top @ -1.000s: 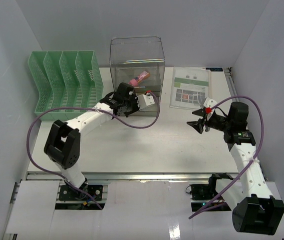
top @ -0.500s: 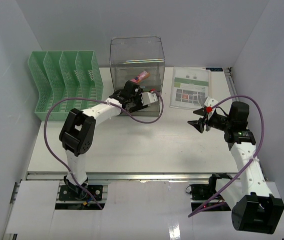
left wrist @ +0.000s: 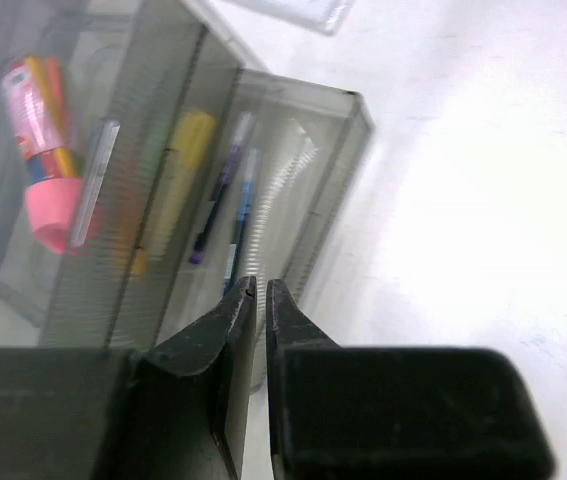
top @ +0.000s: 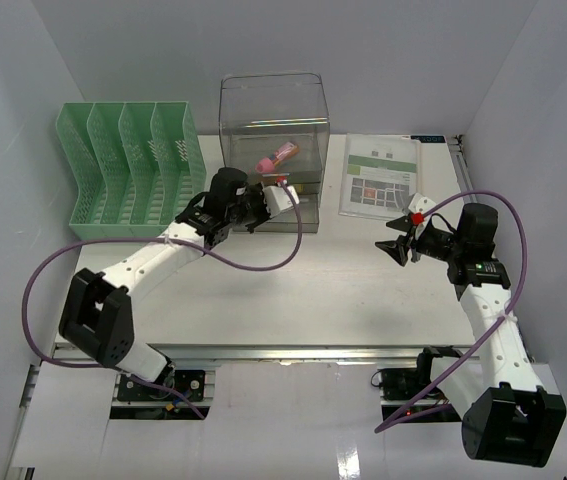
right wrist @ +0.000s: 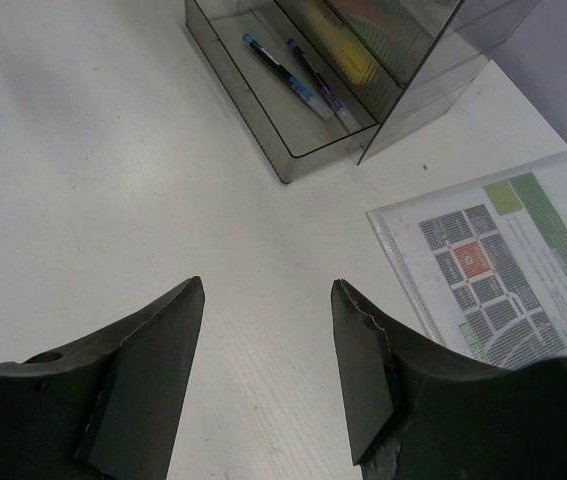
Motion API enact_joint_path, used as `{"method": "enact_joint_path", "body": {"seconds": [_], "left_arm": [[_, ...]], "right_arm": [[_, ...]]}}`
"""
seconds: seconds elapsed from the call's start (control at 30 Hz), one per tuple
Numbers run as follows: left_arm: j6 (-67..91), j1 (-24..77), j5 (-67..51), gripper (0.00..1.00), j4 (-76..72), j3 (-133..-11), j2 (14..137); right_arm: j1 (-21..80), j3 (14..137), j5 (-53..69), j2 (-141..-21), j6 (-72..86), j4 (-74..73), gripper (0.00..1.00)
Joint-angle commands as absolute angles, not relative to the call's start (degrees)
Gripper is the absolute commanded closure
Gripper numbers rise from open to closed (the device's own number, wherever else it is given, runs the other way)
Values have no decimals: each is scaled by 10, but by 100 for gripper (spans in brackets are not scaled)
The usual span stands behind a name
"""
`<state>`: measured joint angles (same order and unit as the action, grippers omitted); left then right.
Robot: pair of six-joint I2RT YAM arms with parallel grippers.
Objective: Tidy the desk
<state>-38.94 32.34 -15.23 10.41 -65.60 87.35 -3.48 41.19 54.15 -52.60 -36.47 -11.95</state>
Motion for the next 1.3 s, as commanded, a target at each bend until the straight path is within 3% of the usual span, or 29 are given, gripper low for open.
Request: {"method": "enact_joint_path", "body": {"seconds": [0.0, 0.13, 0.43, 0.77, 0.9, 1.1, 1.27], "left_arm": [[-459, 323, -284, 89, 179, -617, 851], [-493, 323, -308, 98, 209, -608, 878], [-504, 323, -289, 98, 221, -679, 1015], [-486, 322, -149, 97, 141, -740, 1129], [-476, 322, -89, 79, 82, -763, 1150], [-472, 321, -45, 39, 27, -787, 1180], [-464, 321, -32, 25, 5, -792, 1189]], "right_arm": [[-40, 402, 551, -529, -365, -101, 39], [-45, 401, 550, -530, -365, -101, 39], [-51, 400, 551, -533, -366, -100, 39], [-52, 400, 552, -535, -366, -100, 39], [-53, 401, 552, -538, -366, -100, 39], [-55, 401, 551, -540, -366, -100, 39], [-61, 401, 551, -539, -366, -100, 39]]}}
